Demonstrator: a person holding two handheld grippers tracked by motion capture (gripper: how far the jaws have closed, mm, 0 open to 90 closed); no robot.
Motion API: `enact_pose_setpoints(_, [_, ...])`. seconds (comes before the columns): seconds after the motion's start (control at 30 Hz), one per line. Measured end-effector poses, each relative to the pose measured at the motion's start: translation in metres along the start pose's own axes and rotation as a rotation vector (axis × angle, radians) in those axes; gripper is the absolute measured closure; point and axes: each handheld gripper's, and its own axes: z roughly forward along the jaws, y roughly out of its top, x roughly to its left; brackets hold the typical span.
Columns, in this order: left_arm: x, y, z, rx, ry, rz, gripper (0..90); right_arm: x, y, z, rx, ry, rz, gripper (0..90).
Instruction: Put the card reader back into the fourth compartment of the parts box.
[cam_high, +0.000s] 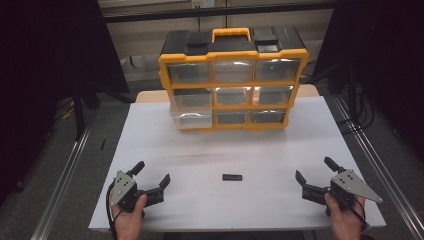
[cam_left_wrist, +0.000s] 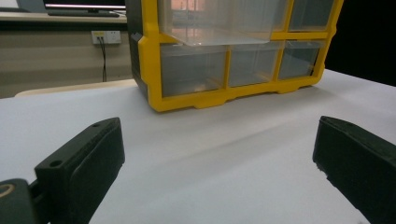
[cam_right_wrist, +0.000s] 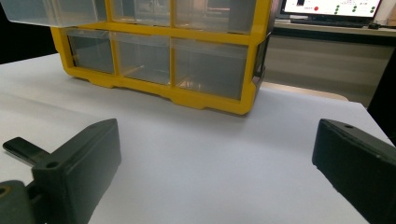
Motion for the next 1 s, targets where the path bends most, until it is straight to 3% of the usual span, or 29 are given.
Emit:
enact_pose_setpoints(0.1, [0.002, 0.001, 0.000, 0.025, -0.009, 0.000, 2.3, 0.000, 0.000, 0.000, 0.000, 0.006, -0.005, 1.1])
enact_pose_setpoints(0.23, [0.001, 0.005, 0.003, 0.053, -0.077, -0.019, 3.1, 0.000, -0.001, 0.000, 0.003, 0.016, -0.005, 1.1])
enact_pose_setpoints(0.37, [0.001, 0.007, 0.005, 0.071, -0.098, -0.011, 4.5, -0.001, -0.001, 0.000, 0.007, 0.021, -0.006, 1.2])
enact_pose_setpoints(0.47, [0.002, 0.010, 0.007, 0.095, -0.171, -0.026, 7.8, -0.001, -0.002, 0.001, 0.006, 0.028, -0.003, 1.2])
enact_pose_setpoints(0.57, [0.001, 0.011, 0.010, 0.099, -0.171, 0.005, 5.7, -0.001, -0.001, 0.000, 0.004, 0.033, -0.002, 1.1])
enact_pose_setpoints(0.83, [-0.003, 0.016, 0.015, 0.148, -0.273, 0.010, 4.5, 0.002, 0.000, 0.001, 0.014, 0.042, -0.008, 1.2])
enact_pose_setpoints(1.0, [-0.008, 0.020, 0.019, 0.167, -0.304, 0.024, 3.5, 0.003, 0.000, 0.002, 0.016, 0.047, -0.007, 1.2])
